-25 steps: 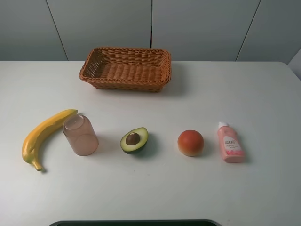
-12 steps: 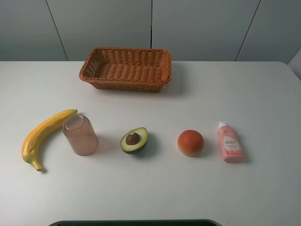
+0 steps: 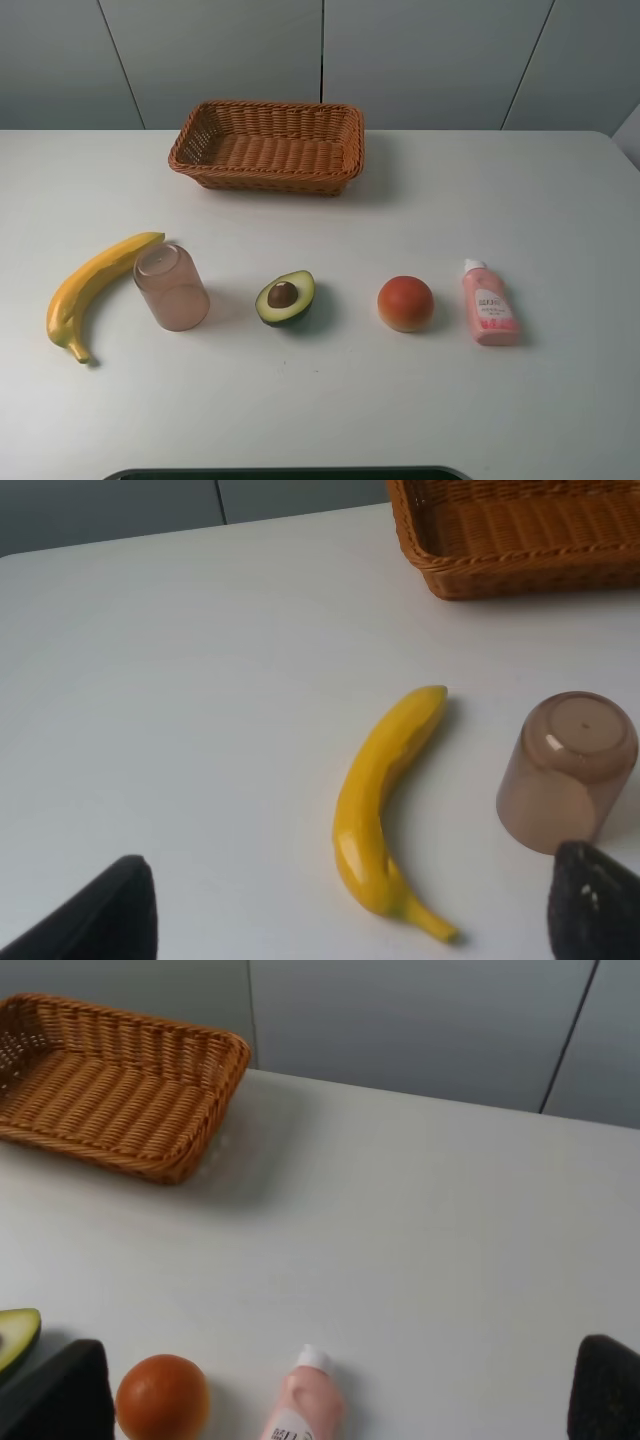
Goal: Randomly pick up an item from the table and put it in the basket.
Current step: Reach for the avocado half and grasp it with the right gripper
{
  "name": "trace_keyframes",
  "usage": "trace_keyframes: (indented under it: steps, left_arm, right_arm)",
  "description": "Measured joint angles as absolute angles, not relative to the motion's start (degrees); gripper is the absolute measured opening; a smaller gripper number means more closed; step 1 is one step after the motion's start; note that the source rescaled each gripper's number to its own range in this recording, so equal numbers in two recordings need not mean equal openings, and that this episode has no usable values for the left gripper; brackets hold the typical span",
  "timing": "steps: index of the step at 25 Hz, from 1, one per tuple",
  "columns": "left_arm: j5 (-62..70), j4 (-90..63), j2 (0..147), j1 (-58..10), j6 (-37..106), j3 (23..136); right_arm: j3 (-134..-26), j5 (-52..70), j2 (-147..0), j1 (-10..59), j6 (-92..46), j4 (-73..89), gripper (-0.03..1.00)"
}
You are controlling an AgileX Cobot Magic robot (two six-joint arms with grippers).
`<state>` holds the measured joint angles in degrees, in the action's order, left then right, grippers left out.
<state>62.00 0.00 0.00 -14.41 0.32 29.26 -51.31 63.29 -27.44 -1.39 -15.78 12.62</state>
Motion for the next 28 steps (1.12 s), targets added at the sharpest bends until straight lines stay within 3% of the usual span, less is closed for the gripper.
trace_keyframes:
  steps: [12,28]
  left_arm:
    - [62.00,0.00,0.00,-14.41,0.32,29.26]
    - [62.00,0.00,0.00,-14.41,0.32,29.26]
  right_arm:
    - [-63.58,62.37,-53.14,0.29,-26.90,24.06,0.98]
    - [-63.70,49.14,-79.63,36.54,-14.30,12.48,0.98]
